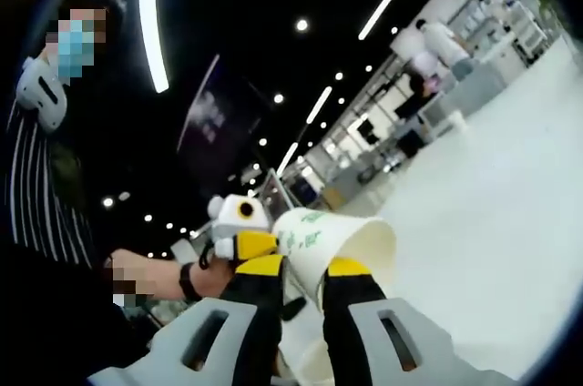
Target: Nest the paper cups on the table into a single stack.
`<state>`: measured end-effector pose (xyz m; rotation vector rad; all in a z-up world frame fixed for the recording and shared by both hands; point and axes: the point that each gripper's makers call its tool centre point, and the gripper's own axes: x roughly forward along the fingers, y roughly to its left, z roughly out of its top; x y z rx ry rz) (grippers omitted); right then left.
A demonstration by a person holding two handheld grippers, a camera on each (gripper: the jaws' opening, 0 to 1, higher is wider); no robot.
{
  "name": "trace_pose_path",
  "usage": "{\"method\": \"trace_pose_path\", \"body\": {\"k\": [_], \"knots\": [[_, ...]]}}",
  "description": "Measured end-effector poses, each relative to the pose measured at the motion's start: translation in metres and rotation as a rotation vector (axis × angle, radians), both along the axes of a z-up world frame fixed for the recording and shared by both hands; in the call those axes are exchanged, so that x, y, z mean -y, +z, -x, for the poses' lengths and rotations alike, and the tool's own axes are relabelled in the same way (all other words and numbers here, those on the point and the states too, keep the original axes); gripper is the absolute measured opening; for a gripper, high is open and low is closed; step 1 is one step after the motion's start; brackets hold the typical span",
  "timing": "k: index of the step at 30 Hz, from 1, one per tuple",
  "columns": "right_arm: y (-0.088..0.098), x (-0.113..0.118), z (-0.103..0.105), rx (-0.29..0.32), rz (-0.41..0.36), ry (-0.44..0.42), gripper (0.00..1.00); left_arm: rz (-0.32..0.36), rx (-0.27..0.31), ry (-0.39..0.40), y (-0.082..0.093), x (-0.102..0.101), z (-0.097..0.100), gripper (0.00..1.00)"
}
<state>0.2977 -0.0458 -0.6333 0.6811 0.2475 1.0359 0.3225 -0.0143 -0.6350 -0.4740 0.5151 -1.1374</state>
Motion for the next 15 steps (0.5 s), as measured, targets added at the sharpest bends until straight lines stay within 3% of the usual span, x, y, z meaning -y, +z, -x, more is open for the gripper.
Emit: {"method": "trace_pose_path", "body": {"k": [9, 11, 12, 15], "knots": [[0.006, -0.002, 0.012, -0.006, -0.020, 0.072, 0.02, -0.049, 0.039, -0.041, -0.006, -0.003, 0.010, 0.37], [0.008, -0.002, 0.013, -0.001, -0.022, 0.074, 0.00, -0.074, 0.046, -0.061, -0.010, -0.005, 0.015, 0.27], [0.006, -0.002, 0.012, -0.006, -0.015, 0.071, 0.00, -0.098, 0.076, -0.086, -0.011, -0.007, 0.020, 0.20], [0.005, -0.001, 0.013, -0.011, -0.012, 0.075, 0.00, -0.094, 0.069, -0.082, -0.012, -0.009, 0.022, 0.22]]}}
